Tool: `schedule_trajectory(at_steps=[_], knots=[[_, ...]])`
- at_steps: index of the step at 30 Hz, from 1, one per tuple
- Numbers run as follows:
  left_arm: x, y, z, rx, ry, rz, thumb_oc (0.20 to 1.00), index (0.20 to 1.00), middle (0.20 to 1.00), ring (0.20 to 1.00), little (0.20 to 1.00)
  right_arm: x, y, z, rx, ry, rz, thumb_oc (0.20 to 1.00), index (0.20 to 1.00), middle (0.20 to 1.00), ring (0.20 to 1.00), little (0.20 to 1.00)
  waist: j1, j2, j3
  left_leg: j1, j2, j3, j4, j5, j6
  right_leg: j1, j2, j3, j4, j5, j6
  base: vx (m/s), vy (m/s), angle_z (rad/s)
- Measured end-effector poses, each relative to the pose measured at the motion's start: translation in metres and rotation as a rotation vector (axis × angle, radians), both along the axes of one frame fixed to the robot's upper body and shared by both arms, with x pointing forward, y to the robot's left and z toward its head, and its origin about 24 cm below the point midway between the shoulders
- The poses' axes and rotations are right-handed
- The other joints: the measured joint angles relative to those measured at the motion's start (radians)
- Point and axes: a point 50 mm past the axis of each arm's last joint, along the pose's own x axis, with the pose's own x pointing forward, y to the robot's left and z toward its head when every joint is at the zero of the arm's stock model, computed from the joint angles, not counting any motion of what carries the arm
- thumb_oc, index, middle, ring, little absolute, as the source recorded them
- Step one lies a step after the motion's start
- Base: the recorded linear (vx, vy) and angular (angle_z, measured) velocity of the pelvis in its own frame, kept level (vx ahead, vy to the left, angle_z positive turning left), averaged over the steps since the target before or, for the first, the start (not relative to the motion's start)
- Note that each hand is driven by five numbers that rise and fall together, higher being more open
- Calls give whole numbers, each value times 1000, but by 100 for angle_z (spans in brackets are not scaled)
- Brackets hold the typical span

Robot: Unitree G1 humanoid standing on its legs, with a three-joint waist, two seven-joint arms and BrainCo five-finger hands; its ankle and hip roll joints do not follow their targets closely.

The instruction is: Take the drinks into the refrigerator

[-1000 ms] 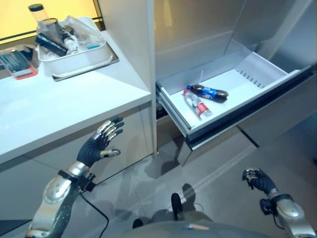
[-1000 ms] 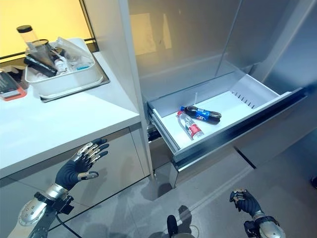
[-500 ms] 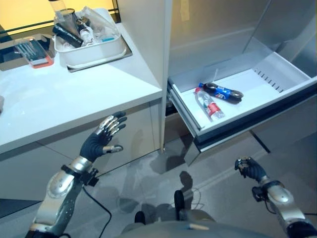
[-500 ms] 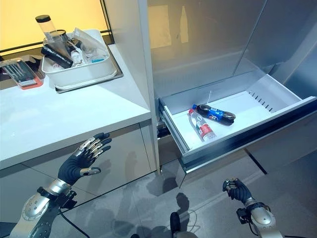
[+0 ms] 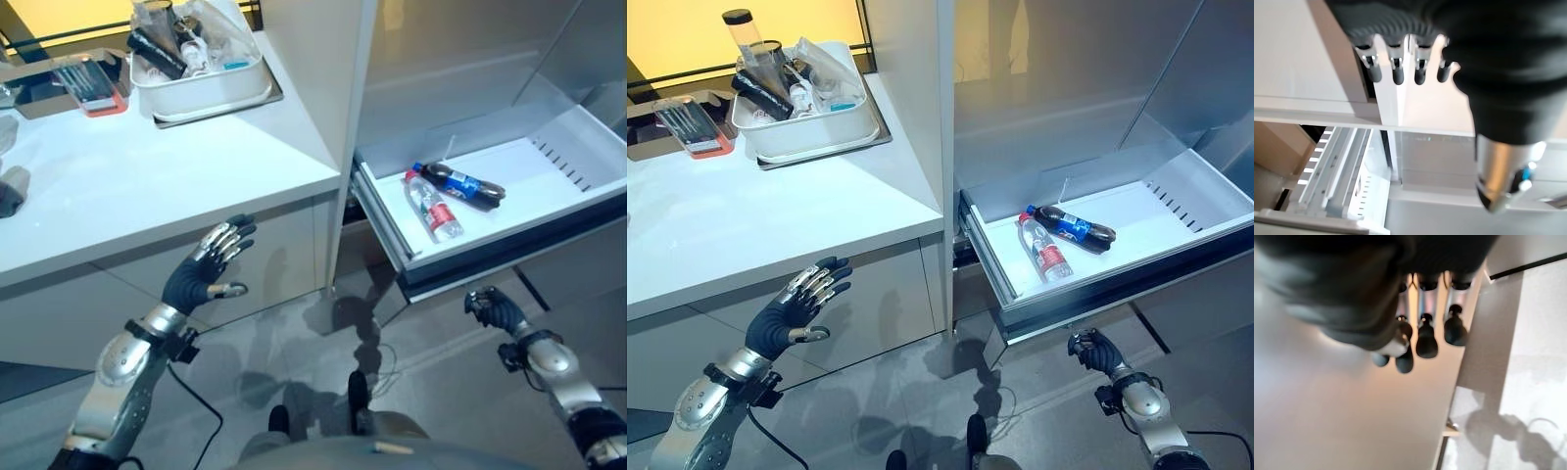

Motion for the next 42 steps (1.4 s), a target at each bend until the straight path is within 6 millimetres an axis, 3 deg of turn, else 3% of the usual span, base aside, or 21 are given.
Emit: schedule_trajectory(at_steps=[5,10,18,23,29,36,38,42], knots=[[1,0,2,-12,-6,0,1000,1000,1000,1000,1000,10,-10,11,-39,-10,-22,200,200,200,200,200,0,14,26,-21,2,-12,0,7,-3,-14,0,-12,0,0,0,-34,-6,7],[7,-1,9,-14,-37,-3,1000,1000,1000,1000,1000,25,-22,34,-113,-62,-20,200,200,200,200,200,3,33,54,-64,1,-38,3,22,-10,-46,-2,-37,1,9,-12,-37,-21,14],[10,-1,13,-34,-51,7,1000,1000,1000,1000,1000,58,-11,62,-133,-164,12,200,200,200,200,200,25,50,79,-120,8,-82,10,40,-26,-81,4,-75,0,9,-12,-13,-22,14],[11,0,14,-39,-58,20,1000,1000,1000,1000,1000,87,-4,96,-157,-266,29,200,200,200,200,200,46,55,96,-159,12,-100,14,51,-34,-109,6,-93,1,14,-20,-29,-35,11],[14,-1,18,-43,-73,30,1000,1000,1000,1000,1000,120,6,151,-210,-398,64,200,200,200,200,200,71,59,103,-211,12,-134,27,57,-41,-142,6,-123,1,17,-24,-14,-33,13],[16,-1,20,-47,-86,39,1000,1000,1000,1000,1000,143,20,210,-192,-583,55,200,200,200,200,200,109,55,116,-229,11,-156,32,61,-45,-145,4,-148,3,17,-27,-3,-19,11],[17,-1,21,-48,-87,42,1000,1000,1000,1000,1000,145,22,216,-194,-596,59,200,200,200,200,200,119,53,117,-230,10,-165,32,61,-45,-145,3,-148,5,15,-27,-1,1,8],[17,-1,21,-49,-86,50,1000,1000,1000,1000,1000,145,23,208,-187,-578,54,200,200,200,200,200,127,50,120,-228,6,-165,32,63,-42,-149,0,-147,19,8,-25,0,0,1]])
